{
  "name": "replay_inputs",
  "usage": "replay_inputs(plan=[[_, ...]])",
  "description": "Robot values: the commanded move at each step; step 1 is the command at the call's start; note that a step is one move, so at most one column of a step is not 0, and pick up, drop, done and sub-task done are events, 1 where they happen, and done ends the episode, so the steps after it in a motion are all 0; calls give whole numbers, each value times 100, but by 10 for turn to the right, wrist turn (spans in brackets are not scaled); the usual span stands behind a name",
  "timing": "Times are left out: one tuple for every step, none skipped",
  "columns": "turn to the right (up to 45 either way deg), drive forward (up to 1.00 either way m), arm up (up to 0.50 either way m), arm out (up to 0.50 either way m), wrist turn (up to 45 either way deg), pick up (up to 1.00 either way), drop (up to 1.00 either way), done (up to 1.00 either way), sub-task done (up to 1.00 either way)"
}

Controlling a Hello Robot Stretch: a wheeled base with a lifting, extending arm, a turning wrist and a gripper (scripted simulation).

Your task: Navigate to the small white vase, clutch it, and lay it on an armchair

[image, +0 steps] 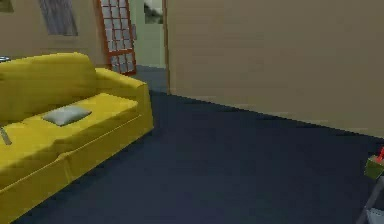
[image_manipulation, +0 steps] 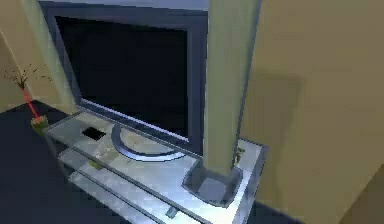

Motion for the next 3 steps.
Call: replay_inputs(plan=[[240, 0, 0, 0, 0, 0, 0, 0, 0], [0, 15, 0, 0, 0, 0, 0, 0, 0], [-210, 0, 0, 0, 0, 0, 0, 0, 0]])
